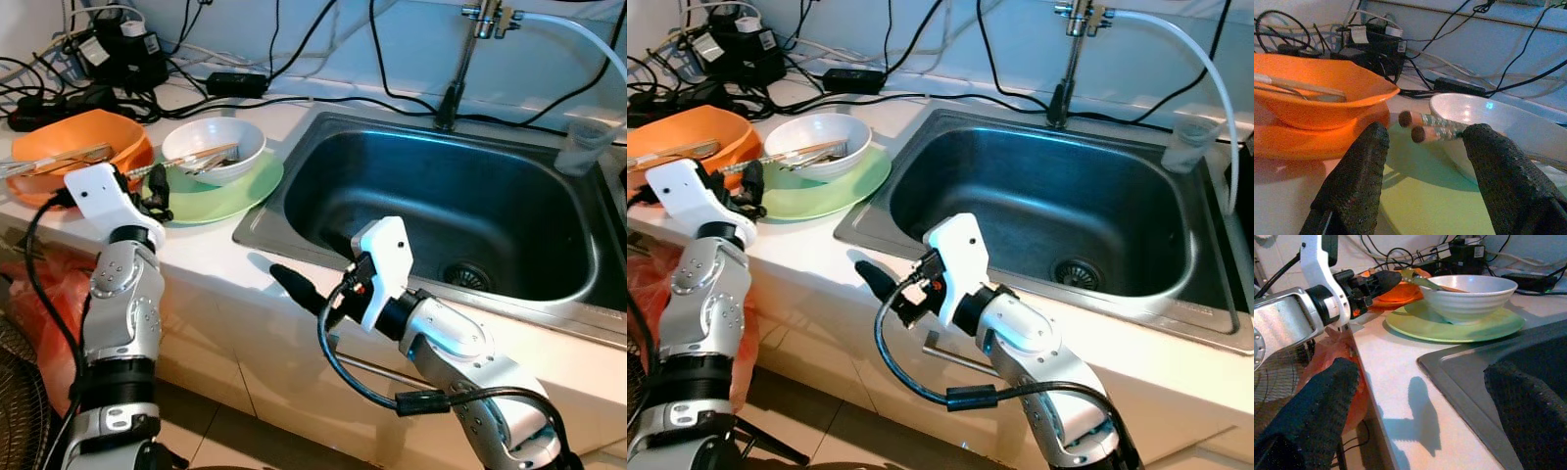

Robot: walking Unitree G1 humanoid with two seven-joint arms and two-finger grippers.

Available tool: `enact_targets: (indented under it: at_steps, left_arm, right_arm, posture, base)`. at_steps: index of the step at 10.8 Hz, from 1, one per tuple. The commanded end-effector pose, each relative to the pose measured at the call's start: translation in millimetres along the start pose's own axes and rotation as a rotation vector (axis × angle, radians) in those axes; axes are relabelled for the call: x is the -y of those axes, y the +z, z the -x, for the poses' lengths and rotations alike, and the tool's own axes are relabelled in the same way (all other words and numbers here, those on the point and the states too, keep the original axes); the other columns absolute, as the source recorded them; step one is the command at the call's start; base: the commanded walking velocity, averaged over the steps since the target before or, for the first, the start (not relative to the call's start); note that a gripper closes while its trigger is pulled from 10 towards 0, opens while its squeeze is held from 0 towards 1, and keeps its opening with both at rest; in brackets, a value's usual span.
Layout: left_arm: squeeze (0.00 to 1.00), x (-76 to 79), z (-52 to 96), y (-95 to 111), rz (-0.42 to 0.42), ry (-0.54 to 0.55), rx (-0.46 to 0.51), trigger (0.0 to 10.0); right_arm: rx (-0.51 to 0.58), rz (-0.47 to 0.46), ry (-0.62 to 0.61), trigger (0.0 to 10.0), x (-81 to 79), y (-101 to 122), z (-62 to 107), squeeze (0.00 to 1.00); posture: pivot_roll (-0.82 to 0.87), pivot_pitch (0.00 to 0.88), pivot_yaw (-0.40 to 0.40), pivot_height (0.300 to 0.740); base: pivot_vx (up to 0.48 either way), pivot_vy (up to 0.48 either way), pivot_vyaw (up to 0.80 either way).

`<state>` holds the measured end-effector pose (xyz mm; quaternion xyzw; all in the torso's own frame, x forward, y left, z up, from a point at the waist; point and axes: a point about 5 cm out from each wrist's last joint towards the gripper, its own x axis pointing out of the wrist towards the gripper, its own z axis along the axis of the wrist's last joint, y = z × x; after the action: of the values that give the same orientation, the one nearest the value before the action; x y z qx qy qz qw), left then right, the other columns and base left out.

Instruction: Kitchen organization

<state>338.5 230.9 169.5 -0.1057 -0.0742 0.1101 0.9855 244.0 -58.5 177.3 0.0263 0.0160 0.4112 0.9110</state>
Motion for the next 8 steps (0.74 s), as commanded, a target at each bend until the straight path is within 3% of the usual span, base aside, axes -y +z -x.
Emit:
enact_targets:
  at_steps: [1, 8]
  left_arm:
    - [0.00, 3.2, -3.9, 3.3, 0.016, -0.013, 0.012, 10.0]
    - [0.00, 1.9, -21.0, 9.7, 0.059, -0.014, 0.050, 10.0]
  right_arm:
    - [0.010, -0.002, 0.019, 10.0, -2.7, 3.5, 2.6, 0.00]
    - [0.002, -0.002, 0.010, 10.0, -3.1, 3.4, 5.5, 0.00]
  posture:
    - [-0.02, 0.000, 0.028, 0.740]
    - [-0.04, 0.000, 0.030, 0.740]
  base:
    - [0.000, 0.000, 0.00]
    - [0.000, 0.000, 0.00]
